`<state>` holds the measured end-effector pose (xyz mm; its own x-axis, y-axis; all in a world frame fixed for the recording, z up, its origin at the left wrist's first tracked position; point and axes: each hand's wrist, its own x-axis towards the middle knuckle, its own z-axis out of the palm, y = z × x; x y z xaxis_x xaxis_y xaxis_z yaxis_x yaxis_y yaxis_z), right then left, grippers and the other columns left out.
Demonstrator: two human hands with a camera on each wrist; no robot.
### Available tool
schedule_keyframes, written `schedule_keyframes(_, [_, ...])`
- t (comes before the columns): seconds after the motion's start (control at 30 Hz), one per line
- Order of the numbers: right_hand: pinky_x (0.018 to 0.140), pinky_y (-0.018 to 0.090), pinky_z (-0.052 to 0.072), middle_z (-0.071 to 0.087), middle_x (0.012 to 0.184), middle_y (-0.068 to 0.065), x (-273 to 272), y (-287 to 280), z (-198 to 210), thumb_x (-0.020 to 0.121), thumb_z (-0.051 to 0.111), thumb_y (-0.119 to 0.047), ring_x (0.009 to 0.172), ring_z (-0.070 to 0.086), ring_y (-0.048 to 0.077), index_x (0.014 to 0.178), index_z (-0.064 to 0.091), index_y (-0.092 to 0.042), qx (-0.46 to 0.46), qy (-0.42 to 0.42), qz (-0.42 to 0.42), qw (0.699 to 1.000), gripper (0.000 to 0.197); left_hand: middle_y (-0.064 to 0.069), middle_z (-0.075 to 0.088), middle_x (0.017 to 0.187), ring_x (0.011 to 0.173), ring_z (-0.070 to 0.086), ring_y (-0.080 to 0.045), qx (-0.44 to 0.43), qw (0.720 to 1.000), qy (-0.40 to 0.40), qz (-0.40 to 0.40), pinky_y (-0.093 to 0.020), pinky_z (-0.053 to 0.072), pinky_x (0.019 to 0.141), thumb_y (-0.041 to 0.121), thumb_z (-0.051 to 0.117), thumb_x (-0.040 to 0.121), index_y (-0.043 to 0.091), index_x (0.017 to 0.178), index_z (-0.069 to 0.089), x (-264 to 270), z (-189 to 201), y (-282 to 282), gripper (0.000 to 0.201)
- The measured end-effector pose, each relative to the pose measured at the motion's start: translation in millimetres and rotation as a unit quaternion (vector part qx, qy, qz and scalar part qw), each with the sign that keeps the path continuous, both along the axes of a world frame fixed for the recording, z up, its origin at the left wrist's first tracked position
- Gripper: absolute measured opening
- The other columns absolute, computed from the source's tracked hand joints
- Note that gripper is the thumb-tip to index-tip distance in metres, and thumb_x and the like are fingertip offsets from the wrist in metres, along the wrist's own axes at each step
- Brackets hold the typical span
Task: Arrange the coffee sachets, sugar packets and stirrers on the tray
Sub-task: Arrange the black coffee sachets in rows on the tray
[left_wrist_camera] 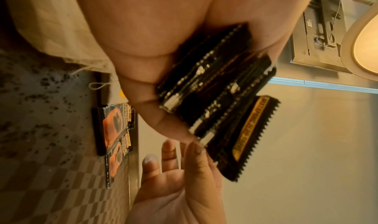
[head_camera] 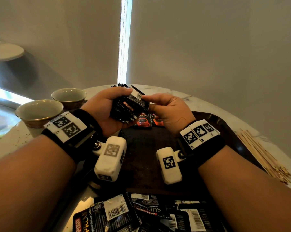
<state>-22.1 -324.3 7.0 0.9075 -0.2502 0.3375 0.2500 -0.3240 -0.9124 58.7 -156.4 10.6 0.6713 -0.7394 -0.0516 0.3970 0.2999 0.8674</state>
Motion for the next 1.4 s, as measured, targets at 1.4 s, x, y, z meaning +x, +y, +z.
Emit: schedule_keyframes(1.4, [0.053,0.028,0.042,0.057,0.067,0.009,9.9,-54.4,-10.2,0.092,0.059,-0.013,0.055,0.050,0.016,0.091,0.068,-0.001,-0.109,0.340,-0.201,0.912,0.015,-0.013,0.065,0.096,0.078,0.068,-0.023,0.028,0.997,-0.007,0.071,-0.034,0.053,0.067,0.024,0.056,0.091,0.008,0.117,0.058,3.8,0.7,0.8,0.031])
